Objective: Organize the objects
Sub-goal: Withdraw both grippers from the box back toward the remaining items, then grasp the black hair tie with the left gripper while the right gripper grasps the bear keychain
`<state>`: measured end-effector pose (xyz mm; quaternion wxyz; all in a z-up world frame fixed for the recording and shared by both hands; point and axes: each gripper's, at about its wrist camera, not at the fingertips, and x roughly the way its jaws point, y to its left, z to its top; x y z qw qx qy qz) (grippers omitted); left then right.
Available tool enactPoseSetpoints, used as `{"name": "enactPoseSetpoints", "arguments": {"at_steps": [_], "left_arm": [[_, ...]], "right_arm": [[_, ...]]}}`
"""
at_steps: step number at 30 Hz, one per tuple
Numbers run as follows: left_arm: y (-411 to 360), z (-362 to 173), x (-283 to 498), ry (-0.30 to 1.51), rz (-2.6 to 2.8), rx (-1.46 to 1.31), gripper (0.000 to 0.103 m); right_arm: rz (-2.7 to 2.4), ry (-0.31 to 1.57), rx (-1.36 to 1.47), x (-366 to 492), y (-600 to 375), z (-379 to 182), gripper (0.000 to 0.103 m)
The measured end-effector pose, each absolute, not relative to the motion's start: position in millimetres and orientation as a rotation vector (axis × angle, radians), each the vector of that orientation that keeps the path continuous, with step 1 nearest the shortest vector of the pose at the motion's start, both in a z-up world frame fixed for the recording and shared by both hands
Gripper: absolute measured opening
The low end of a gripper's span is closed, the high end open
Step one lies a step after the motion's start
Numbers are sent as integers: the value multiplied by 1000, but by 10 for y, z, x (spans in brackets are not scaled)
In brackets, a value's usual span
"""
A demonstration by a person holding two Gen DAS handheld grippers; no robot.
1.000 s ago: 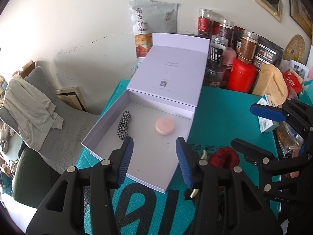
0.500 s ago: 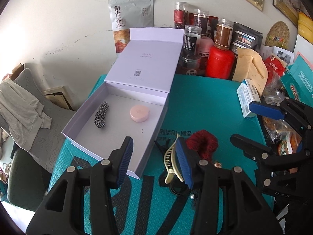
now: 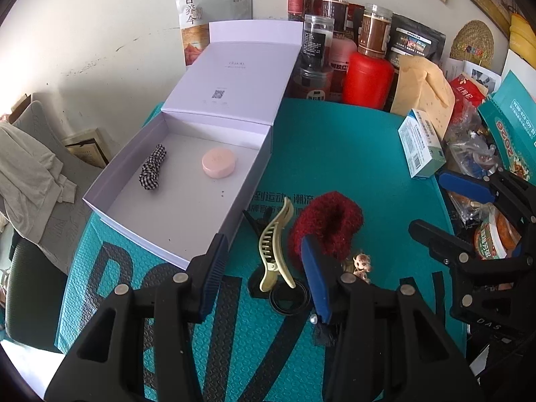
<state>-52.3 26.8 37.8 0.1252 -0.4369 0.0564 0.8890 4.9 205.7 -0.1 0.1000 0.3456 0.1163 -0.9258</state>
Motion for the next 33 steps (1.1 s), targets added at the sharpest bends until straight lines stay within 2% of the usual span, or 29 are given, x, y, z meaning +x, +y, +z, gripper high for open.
{"name": "enactPoseSetpoints", "arguments": {"at_steps": [8, 15, 21, 33], "left_arm": [[366, 187, -494, 150, 2539, -1278, 44], [379, 50, -491, 124, 2525, -1283, 51], [425, -88, -542, 118, 2490, -1295, 54], [393, -458, -543, 141, 2463, -1371, 55]], "right_arm": [[-2742, 313, 1079, 68, 2145, -171, 61], [-2751, 311, 1111, 131, 2220, -291, 61], [-2724, 247, 1160, 112, 2270, -435, 65], [-2635, 206, 1211, 88, 2143, -708, 67]]}}
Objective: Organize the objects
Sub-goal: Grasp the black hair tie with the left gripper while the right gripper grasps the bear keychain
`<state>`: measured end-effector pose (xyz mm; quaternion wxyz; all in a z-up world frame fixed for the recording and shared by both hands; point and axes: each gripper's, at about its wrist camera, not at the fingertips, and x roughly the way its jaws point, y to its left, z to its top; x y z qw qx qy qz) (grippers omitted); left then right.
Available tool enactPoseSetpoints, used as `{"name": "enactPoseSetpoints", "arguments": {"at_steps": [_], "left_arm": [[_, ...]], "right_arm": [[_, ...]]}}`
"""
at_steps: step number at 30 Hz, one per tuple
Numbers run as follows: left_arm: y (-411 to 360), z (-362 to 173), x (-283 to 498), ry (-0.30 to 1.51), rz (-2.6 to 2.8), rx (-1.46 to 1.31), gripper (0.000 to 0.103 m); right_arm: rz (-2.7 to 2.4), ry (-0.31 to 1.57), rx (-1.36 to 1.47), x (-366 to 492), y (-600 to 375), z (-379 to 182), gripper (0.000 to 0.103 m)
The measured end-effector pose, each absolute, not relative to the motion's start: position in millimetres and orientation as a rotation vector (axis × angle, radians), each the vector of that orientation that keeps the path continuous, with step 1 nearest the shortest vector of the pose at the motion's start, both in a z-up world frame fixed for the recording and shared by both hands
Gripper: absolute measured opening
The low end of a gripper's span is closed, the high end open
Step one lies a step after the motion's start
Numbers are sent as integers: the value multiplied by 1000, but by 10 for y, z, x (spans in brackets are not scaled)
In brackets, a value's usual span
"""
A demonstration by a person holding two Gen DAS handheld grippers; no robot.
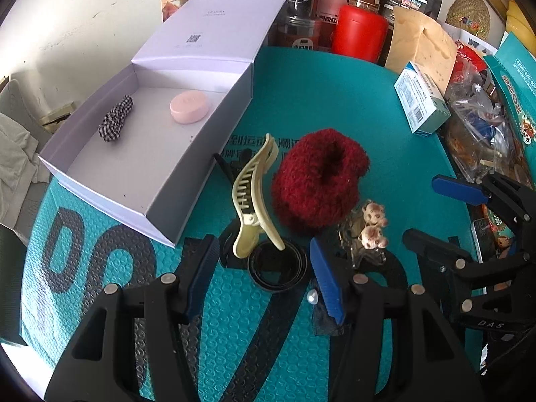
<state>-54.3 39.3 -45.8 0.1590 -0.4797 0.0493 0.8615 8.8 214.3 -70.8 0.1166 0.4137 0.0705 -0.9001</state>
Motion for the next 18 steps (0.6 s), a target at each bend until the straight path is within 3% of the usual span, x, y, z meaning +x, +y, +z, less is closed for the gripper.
{"name": "enactPoseSetpoints", "arguments": {"at_steps": [18], "left_arm": [[292, -667, -527, 57, 2372, -1391, 55]], "right_arm": [[-2517, 140, 1245, -218, 1952, -957, 68]]}}
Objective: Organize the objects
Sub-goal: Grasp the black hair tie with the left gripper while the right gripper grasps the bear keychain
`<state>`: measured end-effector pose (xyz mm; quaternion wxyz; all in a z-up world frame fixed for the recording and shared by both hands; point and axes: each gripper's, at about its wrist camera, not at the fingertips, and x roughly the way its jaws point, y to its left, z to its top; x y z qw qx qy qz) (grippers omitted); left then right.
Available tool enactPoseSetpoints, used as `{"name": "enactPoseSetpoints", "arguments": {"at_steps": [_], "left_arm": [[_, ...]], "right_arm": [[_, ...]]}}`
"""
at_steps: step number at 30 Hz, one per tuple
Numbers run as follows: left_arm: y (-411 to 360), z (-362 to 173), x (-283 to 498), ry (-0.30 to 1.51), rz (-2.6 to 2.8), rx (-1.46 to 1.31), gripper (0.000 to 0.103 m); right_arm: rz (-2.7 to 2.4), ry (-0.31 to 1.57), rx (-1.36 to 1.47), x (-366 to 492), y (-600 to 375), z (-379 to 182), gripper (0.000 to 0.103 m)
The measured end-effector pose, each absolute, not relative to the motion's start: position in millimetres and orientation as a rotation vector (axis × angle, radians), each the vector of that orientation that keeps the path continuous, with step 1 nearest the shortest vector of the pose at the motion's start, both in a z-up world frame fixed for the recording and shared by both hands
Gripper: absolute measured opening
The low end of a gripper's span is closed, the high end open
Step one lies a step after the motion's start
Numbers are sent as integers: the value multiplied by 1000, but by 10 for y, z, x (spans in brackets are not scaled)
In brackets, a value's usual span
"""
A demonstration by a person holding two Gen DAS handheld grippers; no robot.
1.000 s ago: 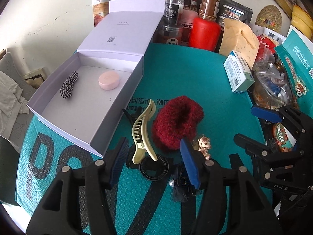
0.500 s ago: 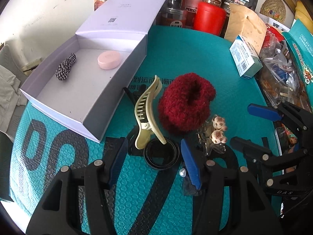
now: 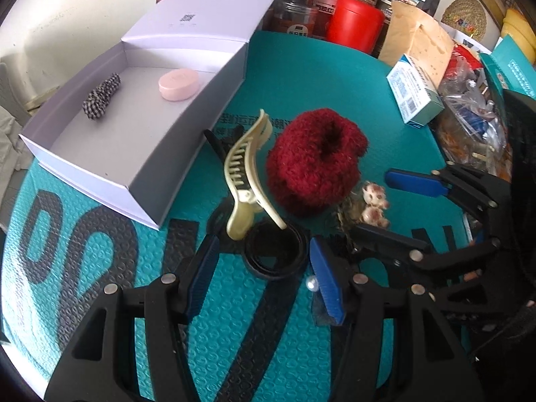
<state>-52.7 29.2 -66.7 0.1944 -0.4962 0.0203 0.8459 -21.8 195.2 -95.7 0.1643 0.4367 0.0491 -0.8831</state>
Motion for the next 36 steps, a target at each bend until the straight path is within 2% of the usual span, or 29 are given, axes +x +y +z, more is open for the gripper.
{"name": "enactPoseSetpoints", "arguments": {"at_steps": [2, 4, 6, 9, 10, 22, 31, 33, 35, 36], "left_arm": [[302, -676, -499, 43, 2353, -1374, 55], [329, -695, -484, 40, 2337, -1363, 55], [359, -732, -485, 55, 2337, -1372, 54], [388, -767, -463, 73, 2339, -1331, 45], [412, -787, -476, 81, 2342, -1331, 45], [415, -841, -378, 64, 2336, -1349, 42], [314, -823, -187, 80, 2338, -1357, 42], [278, -812, -143, 79, 2351, -1356, 42], [237, -792, -104, 78, 2371, -1344, 42], [213, -783, -90, 74, 2380, -1339, 43]], "right_arm": [[-2504, 128, 1256, -231, 1950, -987, 63], [-2485, 114, 1256, -229, 1941, -991, 46], [-2491, 141, 1261, -215, 1929, -996, 39], [-2498, 158, 1261, -170, 1936, -990, 33], [-2499, 154, 1265, -152, 1949, -993, 31], [-2530, 121, 1266, 120, 2057, -972, 24], [-2550, 90, 1235, 304, 2092, -925, 24], [-2559, 83, 1223, 306, 2097, -916, 27], [-2575, 94, 1225, 289, 2087, -911, 50], [-2586, 97, 1220, 284, 2081, -904, 65]]}}
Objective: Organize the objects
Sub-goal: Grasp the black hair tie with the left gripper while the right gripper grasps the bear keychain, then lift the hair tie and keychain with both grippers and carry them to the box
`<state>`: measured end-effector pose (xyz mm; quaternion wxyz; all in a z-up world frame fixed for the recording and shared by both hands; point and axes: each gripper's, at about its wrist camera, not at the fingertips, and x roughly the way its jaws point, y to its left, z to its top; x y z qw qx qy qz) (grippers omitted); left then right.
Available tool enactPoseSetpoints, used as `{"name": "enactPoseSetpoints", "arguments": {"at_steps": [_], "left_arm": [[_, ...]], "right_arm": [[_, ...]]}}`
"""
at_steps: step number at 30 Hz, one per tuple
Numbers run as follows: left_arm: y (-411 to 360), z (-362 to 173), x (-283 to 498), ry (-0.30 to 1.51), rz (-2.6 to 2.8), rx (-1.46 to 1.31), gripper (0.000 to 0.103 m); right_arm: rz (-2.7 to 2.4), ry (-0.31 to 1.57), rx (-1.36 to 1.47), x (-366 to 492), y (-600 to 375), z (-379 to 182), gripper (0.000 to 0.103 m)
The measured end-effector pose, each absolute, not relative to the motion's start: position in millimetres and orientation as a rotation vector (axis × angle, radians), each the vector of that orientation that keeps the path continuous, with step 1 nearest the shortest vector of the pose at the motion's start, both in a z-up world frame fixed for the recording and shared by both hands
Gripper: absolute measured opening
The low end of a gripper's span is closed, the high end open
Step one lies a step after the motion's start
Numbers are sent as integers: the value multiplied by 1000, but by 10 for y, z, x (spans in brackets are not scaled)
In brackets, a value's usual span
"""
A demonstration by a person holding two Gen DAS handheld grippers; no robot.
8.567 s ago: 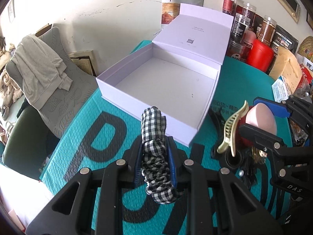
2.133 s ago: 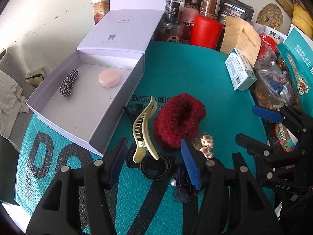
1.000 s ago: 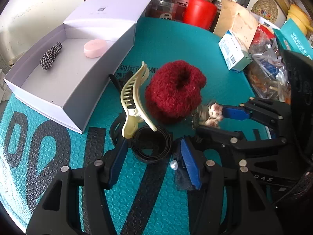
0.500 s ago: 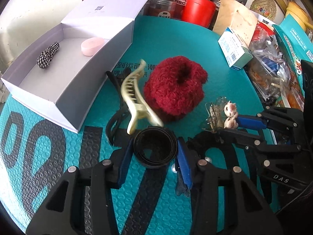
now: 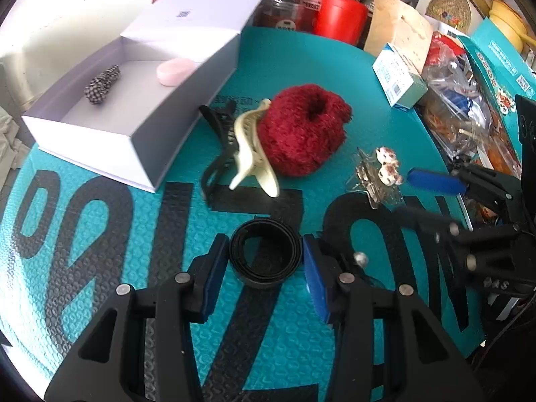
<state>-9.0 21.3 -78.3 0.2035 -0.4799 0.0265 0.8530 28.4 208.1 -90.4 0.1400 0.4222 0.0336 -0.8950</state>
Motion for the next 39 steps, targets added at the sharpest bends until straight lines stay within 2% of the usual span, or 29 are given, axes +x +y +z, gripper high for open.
{"name": "enactPoseSetpoints", "arguments": {"at_steps": [1, 9, 11, 15, 20, 22, 23, 24, 25, 39], "left_arm": [[191, -783, -84, 72, 2387, -1340, 43], [110, -864, -118, 87, 2419, -1376, 43], [99, -872, -124, 93, 2423, -1372, 45], [96, -885, -151, 101, 2429, -1361, 56], [164, -904, -142, 218, 2462, -1356, 57], [133, -900, -141, 199, 2461, -1359, 56], [112, -897, -144, 183, 2466, -1358, 53], [94, -890, -144, 179, 2472, -1355, 41], [78, -881, -143, 188, 2480, -1355, 39], [-117, -816, -47, 90, 2499, -1391, 39]], "right_arm": [[-2595, 95, 1207, 281, 2071, -892, 67], [-2611, 140, 1201, 122, 1956, -914, 68], [-2615, 150, 1213, 73, 1939, -945, 67], [-2610, 152, 1236, -4, 1914, -1015, 68], [-2619, 153, 1260, -50, 1916, -1090, 68], [-2627, 129, 1252, -52, 1946, -1104, 64], [-2627, 112, 1255, -59, 1964, -1108, 58], [-2612, 96, 1274, -75, 1983, -1123, 44], [-2611, 93, 1279, -80, 1992, -1129, 40], [-2571, 85, 1256, 88, 1946, -1007, 40]]}}
